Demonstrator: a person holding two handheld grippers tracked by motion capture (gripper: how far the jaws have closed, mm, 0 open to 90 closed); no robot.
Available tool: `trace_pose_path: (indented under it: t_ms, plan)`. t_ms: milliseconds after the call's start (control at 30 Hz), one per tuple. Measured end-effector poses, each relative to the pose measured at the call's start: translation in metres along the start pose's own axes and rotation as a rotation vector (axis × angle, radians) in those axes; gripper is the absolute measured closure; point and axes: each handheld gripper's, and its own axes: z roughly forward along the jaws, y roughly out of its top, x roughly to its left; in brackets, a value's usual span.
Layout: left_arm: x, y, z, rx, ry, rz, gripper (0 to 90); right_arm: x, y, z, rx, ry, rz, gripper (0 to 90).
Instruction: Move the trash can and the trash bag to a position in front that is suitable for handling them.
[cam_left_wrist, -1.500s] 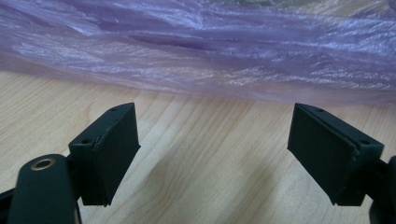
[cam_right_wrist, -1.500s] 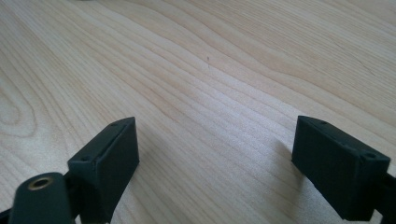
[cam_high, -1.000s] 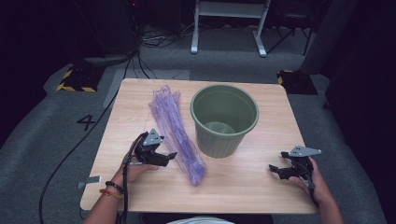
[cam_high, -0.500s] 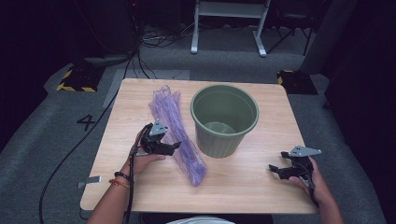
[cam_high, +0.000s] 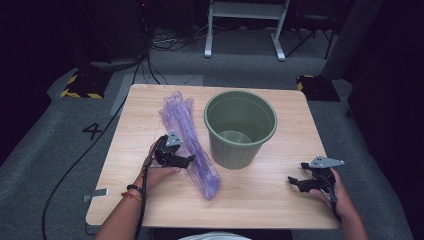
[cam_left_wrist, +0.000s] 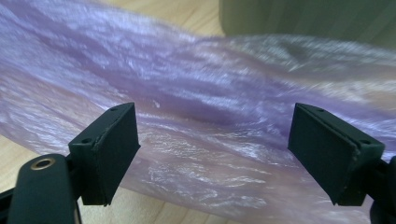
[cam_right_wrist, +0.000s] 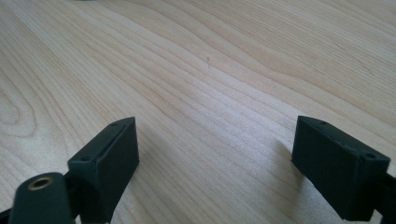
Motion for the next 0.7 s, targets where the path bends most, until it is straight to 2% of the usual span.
trace_pose_path:
  t_ms: [233, 267, 333, 433, 467, 500, 567, 700]
  plan:
    - [0.005, -0.003, 0.006, 0.009, 0.007, -0.038, 16.1, 0.000, 0.000, 0.000, 0.000, 0.000, 0.000, 14.6]
    - [0.006, -0.004, 0.008, 0.028, 0.014, -0.056, 16.2, 0.000, 0.000, 0.000, 0.000, 0.000, 0.000, 14.6]
    - [0.006, -0.004, 0.008, 0.022, 0.019, -0.056, 16.2, 0.000, 0.000, 0.000, 0.000, 0.000, 0.000, 14.6]
    - [0.005, -0.003, 0.010, 0.039, 0.035, -0.052, 16.7, 0.000, 0.000, 0.000, 0.000, 0.000, 0.000, 14.6]
    - [0.003, -0.002, 0.013, 0.074, 0.060, -0.052, 18.1, 0.000, 0.000, 0.000, 0.000, 0.000, 0.000, 14.6]
    - [0.004, -0.001, 0.014, 0.080, 0.059, -0.066, 18.4, 0.000, 0.000, 0.000, 0.000, 0.000, 0.000, 14.6]
    - [0.005, -0.001, 0.015, 0.080, 0.076, -0.081, 17.6, 0.000, 0.000, 0.000, 0.000, 0.000, 0.000, 14.6]
    - [0.006, 0.000, 0.015, 0.079, 0.083, -0.088, 17.5, 0.000, 0.000, 0.000, 0.000, 0.001, 0.000, 14.6]
